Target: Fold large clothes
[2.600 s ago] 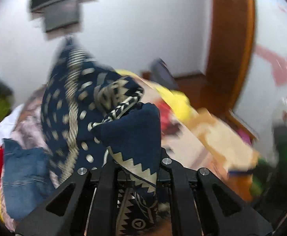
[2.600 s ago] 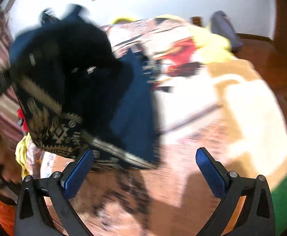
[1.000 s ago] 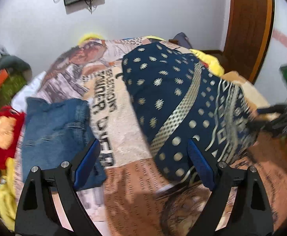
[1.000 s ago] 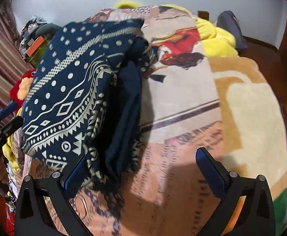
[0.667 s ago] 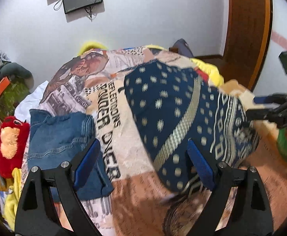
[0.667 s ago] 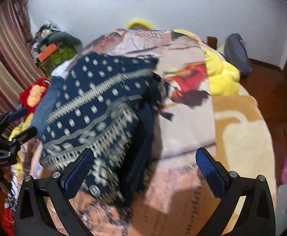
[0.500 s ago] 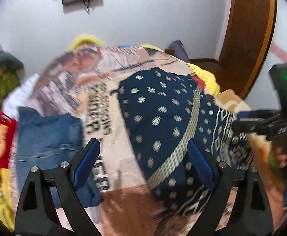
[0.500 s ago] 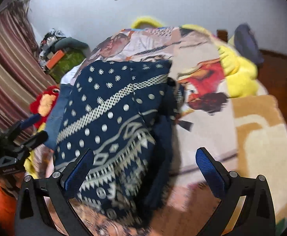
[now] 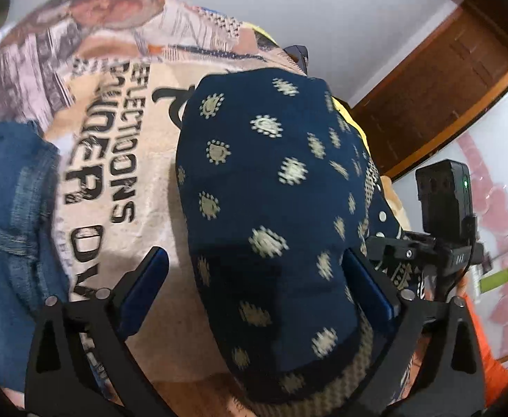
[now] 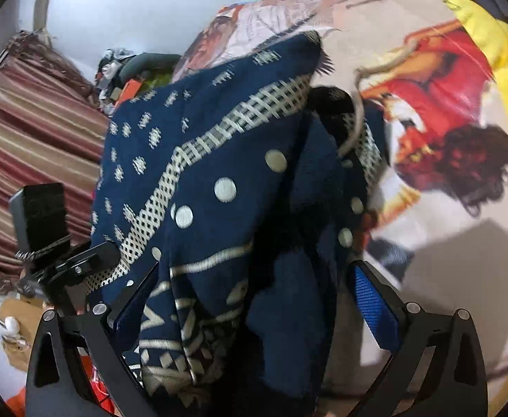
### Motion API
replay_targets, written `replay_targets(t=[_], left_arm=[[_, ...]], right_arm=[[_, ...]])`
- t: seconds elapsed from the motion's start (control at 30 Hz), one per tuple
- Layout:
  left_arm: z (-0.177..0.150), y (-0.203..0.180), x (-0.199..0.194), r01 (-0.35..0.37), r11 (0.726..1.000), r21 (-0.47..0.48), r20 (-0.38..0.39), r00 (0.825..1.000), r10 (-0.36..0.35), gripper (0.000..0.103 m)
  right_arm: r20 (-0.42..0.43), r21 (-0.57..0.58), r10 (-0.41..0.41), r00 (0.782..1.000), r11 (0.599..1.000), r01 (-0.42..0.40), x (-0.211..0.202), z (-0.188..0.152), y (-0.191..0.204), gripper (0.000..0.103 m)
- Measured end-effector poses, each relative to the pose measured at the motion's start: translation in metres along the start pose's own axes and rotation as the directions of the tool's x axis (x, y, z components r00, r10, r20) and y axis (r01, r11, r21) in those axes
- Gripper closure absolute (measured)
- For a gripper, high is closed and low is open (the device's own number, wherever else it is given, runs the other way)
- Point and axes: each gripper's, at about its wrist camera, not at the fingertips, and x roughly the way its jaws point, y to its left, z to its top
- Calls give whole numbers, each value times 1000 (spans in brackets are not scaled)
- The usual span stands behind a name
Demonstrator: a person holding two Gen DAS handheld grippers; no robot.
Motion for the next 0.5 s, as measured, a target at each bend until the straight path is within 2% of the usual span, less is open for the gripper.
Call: replay_targets(t=[0.13,0.27,0.3,0.33,0.37,0.5], left_arm=[[5,13,16,77,995,-62,-25,997,-79,0],[7,9,21,77,996,-45,-20,997,-78,2],[8,8,22,90,995,-50,-22,996,-91,8],[9,7,23,102,993,-56,-24,994,-104,22],[10,5,25,129,990,-64,-34,991,-131,25],[11,-12,14,96,995,-14,-15,995,-96,46]], right_arm=[[8,-13,23,1000,1000,-23,11,5,3,0],[22,3,13,1000,1000,-13,19,9,9,1],[29,13,13,1000,1000,-13,20,10,10,3],[35,19,16,999,1000,-17,21,11,11,8],[38,25,19,999,1000,-20,20,12,10,12],[58,12,15,998,1000,-15,9,10,16,46]])
